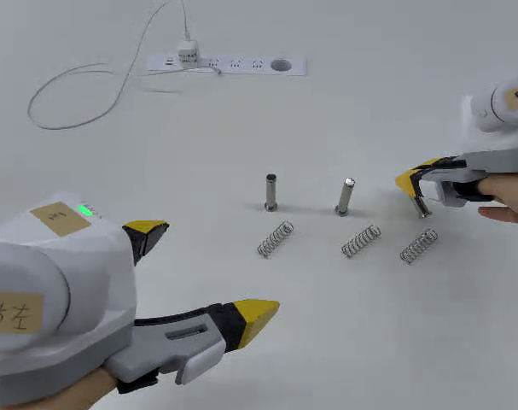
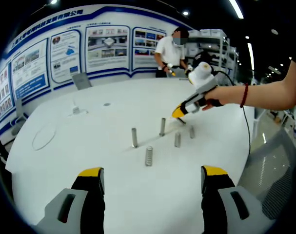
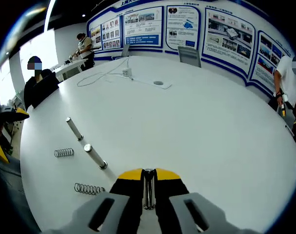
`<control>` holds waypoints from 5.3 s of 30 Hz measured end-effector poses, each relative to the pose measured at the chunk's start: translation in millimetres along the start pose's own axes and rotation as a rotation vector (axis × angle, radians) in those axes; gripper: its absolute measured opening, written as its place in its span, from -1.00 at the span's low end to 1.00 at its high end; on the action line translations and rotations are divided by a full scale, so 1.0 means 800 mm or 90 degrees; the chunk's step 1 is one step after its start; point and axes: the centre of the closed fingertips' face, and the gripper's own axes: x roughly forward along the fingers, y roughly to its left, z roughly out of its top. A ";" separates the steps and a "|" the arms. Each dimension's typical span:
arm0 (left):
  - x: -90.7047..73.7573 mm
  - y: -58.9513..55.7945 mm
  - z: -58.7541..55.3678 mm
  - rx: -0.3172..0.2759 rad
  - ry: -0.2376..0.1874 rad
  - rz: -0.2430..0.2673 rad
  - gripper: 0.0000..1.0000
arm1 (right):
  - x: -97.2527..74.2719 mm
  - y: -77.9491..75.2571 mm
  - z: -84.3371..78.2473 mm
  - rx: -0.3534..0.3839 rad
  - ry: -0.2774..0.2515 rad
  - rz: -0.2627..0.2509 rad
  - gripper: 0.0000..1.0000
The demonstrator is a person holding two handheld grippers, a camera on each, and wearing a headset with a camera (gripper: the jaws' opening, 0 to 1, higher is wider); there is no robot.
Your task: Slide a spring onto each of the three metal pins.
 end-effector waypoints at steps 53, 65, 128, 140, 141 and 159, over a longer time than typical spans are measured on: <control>-0.012 -0.005 0.005 0.010 -0.009 0.002 0.64 | -0.043 0.004 -0.002 -0.016 -0.008 -0.036 -0.65; -0.013 -0.003 0.010 0.013 -0.013 0.003 0.65 | -0.060 0.009 0.003 0.006 -0.031 -0.041 -0.29; 0.099 0.011 -0.024 0.030 0.104 -0.055 -0.23 | -0.111 0.118 -0.037 0.025 -0.134 0.091 0.28; 0.122 0.011 -0.040 0.039 0.133 -0.057 -0.37 | -0.107 0.125 -0.047 0.028 -0.127 0.098 0.33; 0.123 0.011 -0.042 0.037 0.136 -0.059 -0.38 | -0.106 0.125 -0.047 0.029 -0.129 0.097 0.33; 0.141 0.005 -0.041 0.045 0.140 -0.072 -0.68 | -0.106 0.121 -0.056 0.070 -0.126 0.084 0.33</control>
